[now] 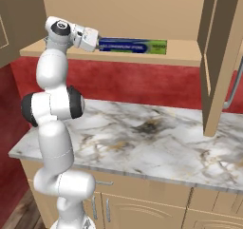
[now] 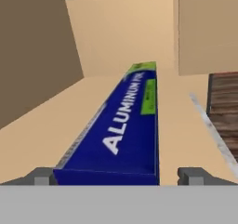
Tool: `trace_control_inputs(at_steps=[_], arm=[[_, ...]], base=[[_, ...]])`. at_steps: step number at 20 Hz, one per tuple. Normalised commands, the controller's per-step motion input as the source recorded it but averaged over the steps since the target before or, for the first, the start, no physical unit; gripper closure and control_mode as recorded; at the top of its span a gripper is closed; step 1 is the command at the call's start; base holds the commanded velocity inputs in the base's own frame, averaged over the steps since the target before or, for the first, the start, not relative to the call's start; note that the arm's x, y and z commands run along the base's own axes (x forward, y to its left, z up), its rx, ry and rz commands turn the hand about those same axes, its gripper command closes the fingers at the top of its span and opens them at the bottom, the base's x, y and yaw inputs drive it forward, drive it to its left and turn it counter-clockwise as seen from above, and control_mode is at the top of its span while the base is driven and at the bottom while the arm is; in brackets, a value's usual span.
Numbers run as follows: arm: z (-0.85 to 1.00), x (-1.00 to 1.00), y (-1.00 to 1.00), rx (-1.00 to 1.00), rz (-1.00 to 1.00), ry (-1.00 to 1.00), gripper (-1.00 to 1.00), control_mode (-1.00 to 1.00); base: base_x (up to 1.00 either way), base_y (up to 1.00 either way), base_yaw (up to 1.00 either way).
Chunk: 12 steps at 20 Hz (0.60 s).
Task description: Retrieve the tupperware and aluminum foil from the cabinet and place them on the dining counter near the plate with potato and onion to prepare for storing leftovers.
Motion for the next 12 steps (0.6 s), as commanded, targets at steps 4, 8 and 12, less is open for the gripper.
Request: trace_control_inputs(at_steps=[4,8,12], arm=[[-0.14,0.13,-0.55,0.0,-0.19,-0.05,-1.0,-1.0],[-0.02,-0.03,-0.56,0.0,-0.18,0.02,1.0,-1.0],[0.06,-0.41,-0.19,0.0,-0.03,0.0,1.0,-1.0]], base=[[0.0,0.0,0.0],[0.0,0.0,0.0],[0.0,0.0,0.0]])
